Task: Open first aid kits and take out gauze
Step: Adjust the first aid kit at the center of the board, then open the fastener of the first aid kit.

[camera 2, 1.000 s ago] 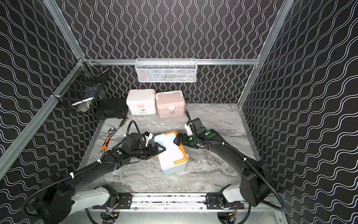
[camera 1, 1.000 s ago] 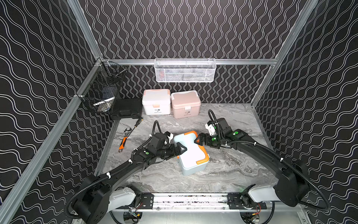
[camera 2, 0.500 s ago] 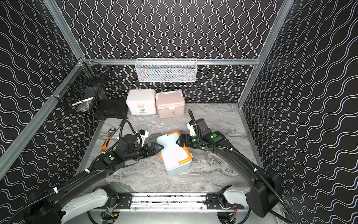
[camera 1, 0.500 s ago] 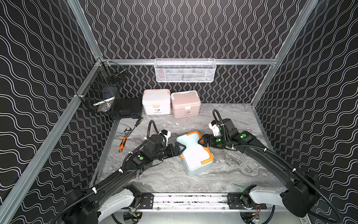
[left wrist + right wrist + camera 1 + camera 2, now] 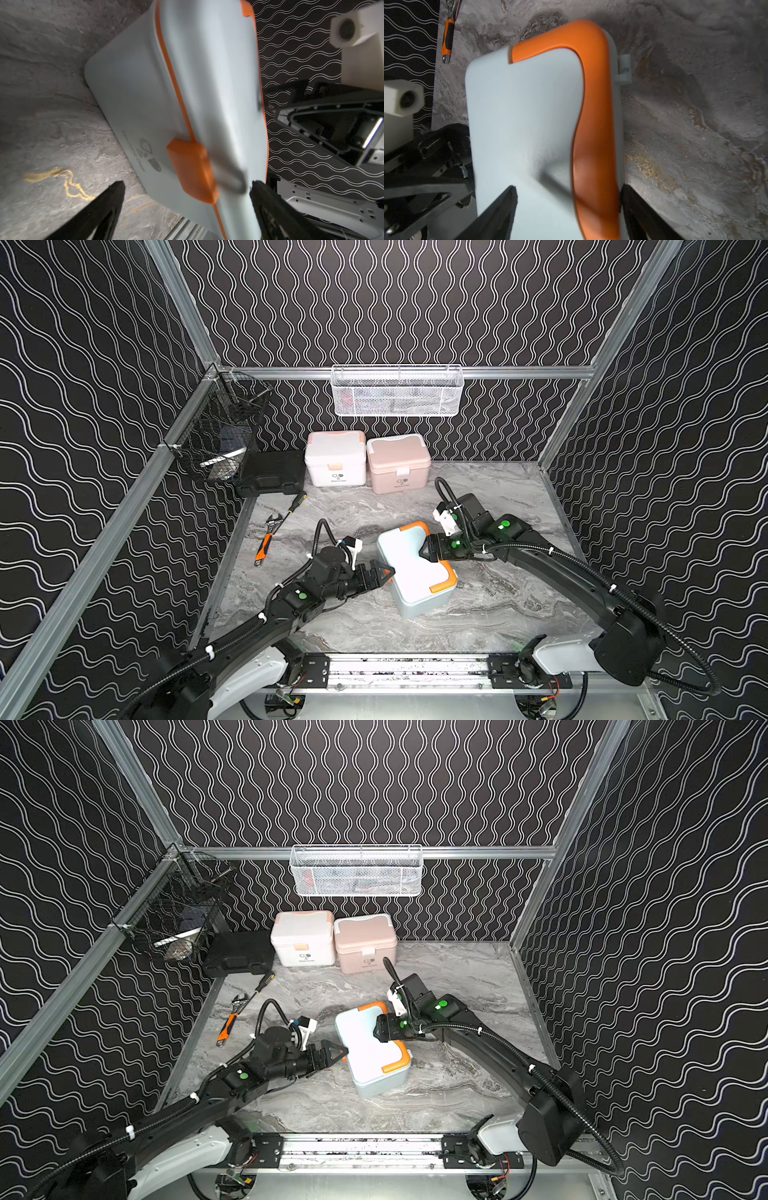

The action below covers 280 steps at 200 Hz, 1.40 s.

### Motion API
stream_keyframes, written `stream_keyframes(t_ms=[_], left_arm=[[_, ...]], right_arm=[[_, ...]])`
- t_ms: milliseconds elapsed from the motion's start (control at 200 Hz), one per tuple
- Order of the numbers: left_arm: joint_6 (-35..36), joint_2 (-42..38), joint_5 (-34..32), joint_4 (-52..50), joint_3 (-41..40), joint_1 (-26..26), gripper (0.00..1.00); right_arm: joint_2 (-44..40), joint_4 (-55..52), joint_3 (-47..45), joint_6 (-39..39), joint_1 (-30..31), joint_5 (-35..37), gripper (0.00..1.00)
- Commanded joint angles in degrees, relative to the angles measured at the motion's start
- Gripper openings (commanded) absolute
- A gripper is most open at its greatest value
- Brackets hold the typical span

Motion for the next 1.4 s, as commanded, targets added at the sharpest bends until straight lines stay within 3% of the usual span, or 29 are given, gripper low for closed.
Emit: stream_keyframes(t_ms=[0,90,235,325,611,891,1256,1396], left_arm=[[-5.39,1.47,2.33,14.89,-2.20,0.04,0.99],[-6.87,2.99,3.90,20.11,-3.46,0.10,0.99],[-6.94,2.79,4.95,22.71,-4.52,0.70,0.99],[-6.98,1.94,5.93,23.25,-5.23,1.99,0.99],[-8.72,3.58,14.67,26.78,-5.23,7.58,0.97],[-13.53,6.70,20.93,37.15,-7.74,11.51,0.92],[-18.67,16.69,23.57,52.54,-9.98,11.66,0.93],[-22.53,20.31,24.19,62.27,-10.63,11.68,0.89]], right_arm=[[-2.13,1.03,-2.71,4.17,2.53,-5.21,0.80],[-3.82,1.11,-3.98,5.73,3.82,-4.73,0.81],[-4.61,-4.68,-1.62,4.95,3.90,7.30,0.82],[-3.96,-7.17,2.92,3.61,4.54,9.95,0.82],[3.86,-8.80,11.01,-0.23,10.02,10.67,0.77],[10.78,-10.32,11.59,-0.15,13.56,11.25,0.55],[12.09,-9.44,8.43,1.33,14.94,11.39,0.51],[11.92,-8.92,7.12,1.86,15.18,11.10,0.50]])
